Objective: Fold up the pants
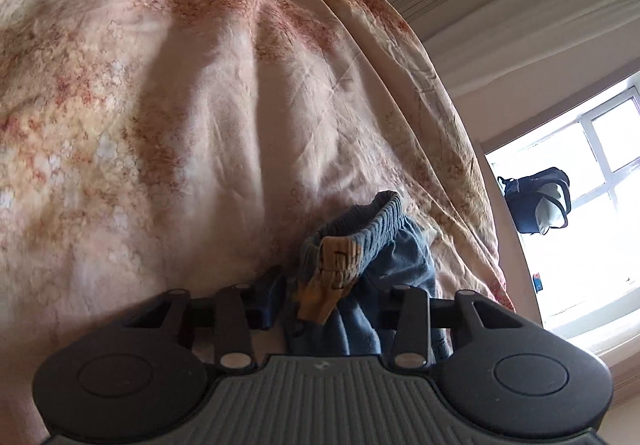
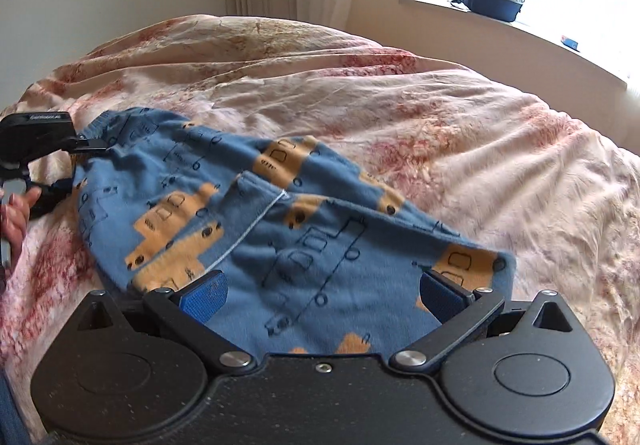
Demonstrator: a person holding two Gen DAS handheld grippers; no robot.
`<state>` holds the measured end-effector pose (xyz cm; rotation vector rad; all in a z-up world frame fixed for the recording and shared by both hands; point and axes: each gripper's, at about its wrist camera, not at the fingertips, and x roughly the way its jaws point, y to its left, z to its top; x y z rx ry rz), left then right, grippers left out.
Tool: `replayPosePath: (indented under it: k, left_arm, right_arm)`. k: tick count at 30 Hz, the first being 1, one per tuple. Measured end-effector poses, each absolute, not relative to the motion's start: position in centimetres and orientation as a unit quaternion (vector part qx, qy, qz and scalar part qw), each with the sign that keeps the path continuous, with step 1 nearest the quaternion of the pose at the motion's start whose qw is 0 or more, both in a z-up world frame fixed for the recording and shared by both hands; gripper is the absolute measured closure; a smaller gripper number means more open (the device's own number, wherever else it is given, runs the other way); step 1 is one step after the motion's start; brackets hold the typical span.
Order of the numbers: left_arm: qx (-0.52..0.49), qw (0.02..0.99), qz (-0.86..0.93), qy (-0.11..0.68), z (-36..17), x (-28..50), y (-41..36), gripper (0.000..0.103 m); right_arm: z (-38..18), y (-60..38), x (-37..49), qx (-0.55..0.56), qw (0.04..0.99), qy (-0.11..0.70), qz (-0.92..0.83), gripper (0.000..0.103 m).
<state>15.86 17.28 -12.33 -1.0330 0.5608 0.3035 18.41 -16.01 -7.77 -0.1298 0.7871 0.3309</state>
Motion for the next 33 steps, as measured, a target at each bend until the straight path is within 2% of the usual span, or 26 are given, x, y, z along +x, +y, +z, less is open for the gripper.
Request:
replayPosePath:
  k: [1,2,5,8,14,21,26,33]
  left_arm:
    - [-0.484,0.822,0.143,0.263,-12.2,15.9,17.3,0.064]
    - [-0.480,0.825,0.140,0.262,-12.1,15.9,17.4,0.074]
    - [-0.462,0.838,0.133,0.258,-11.3,16.2,17.1,0.084]
    - [-0.410,0.870,0.124,0.245,-9.5,16.6,15.8,0.087]
    - [-0.244,0.946,0.060,0.204,-3.6,16.4,10.0,0.088]
    - [-0.026,0.984,-0.055,0.165,1.1,14.4,-2.4,0.087]
    - [0.082,0.972,-0.127,0.182,-0.1,12.9,-11.9,0.087]
    - [0.189,0.937,-0.174,0.236,-5.5,11.7,-21.1,0.087]
  right_arm:
    - [-8.4,-16.0,18.3,-0.059,0.910,0.378,0.159,0.001]
    - [-9.2,-16.1,18.3,-0.054,0.912,0.375,0.154,0.001]
    - [-10.1,-15.9,18.0,-0.061,0.919,0.365,0.138,0.001]
    - [-8.6,-15.8,17.5,-0.087,0.926,0.336,0.145,0.001]
    - [-5.2,-18.5,17.1,-0.073,0.935,0.316,0.142,0.001]
    - [-2.9,-24.7,17.4,-0.002,0.943,0.317,0.105,0.001]
    - [-1.6,-31.4,17.2,0.102,0.949,0.291,0.068,0.001]
    - [-2.7,-37.4,17.2,0.215,0.927,0.297,0.073,0.001]
